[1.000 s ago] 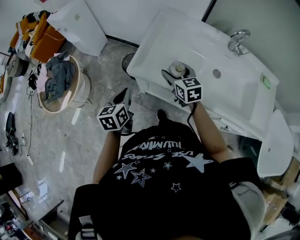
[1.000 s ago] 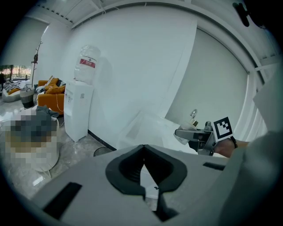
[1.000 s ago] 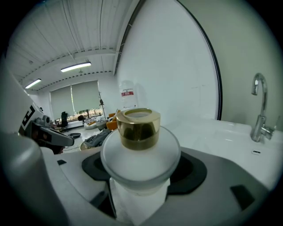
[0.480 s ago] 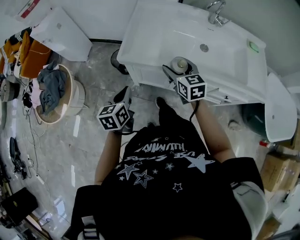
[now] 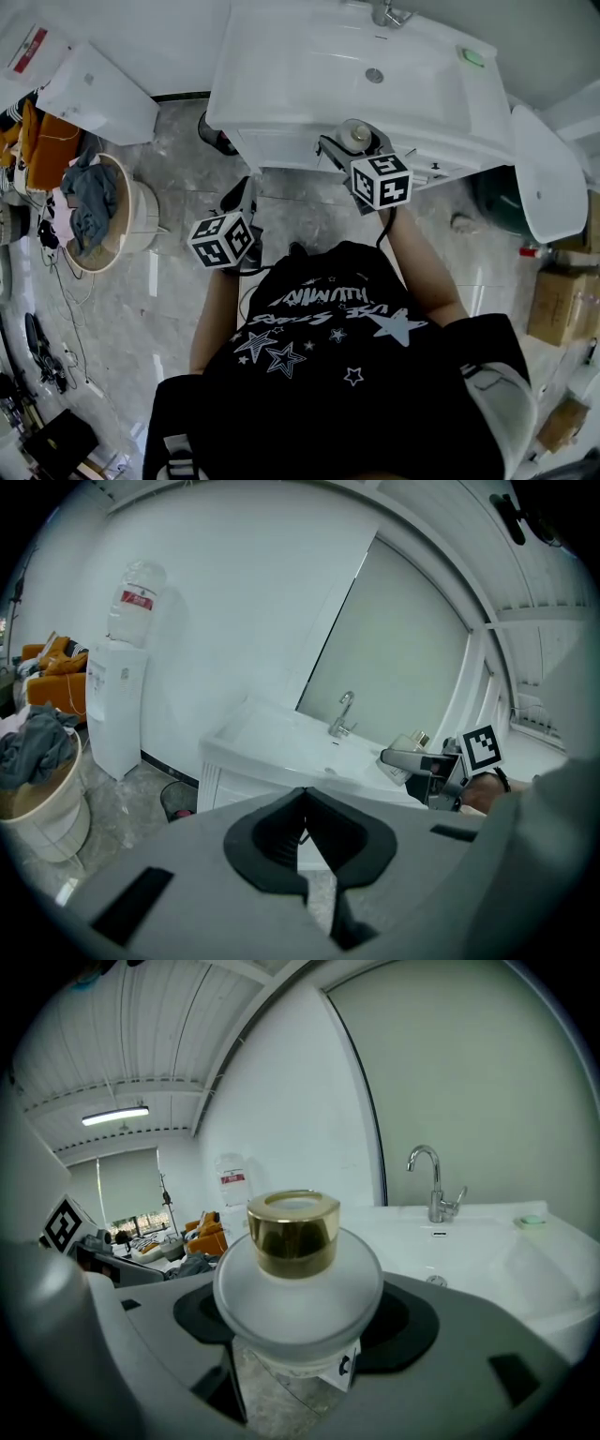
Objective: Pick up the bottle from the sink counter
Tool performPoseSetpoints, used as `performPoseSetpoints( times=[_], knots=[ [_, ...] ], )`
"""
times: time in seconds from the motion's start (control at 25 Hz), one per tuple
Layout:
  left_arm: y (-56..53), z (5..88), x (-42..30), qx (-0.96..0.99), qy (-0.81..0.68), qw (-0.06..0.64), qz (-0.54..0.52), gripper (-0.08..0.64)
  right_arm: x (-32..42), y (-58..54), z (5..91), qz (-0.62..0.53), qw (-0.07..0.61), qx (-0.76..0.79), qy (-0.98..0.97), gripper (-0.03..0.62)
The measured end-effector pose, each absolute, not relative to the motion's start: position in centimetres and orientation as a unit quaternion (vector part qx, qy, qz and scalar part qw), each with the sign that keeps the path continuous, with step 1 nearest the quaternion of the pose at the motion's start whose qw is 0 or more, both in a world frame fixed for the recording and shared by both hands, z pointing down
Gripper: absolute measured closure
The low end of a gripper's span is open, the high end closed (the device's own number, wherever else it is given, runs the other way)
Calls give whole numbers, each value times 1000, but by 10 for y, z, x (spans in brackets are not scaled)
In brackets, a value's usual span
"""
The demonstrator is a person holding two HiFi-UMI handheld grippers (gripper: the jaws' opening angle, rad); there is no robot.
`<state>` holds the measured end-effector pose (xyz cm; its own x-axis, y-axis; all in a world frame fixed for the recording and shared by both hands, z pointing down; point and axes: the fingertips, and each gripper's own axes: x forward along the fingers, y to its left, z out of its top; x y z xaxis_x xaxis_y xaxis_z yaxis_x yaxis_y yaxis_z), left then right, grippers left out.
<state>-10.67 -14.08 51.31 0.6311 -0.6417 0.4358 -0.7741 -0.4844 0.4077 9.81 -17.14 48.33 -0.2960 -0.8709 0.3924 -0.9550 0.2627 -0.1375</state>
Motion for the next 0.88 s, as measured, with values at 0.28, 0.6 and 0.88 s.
performPoseSetpoints(
  times=[0.28,0.6,0.88],
  knots=[
    [-129,509,-78,855,-409,295,120,552,127,-142,476,181,104,590,-780,258],
    [-90,499,-23,868,-385,286,126,551,169,-86,467,173,101,596,-777,258],
    [-45,491,13,877,-371,275,132,551,195,-33,465,172,96,601,-774,258]
  ],
)
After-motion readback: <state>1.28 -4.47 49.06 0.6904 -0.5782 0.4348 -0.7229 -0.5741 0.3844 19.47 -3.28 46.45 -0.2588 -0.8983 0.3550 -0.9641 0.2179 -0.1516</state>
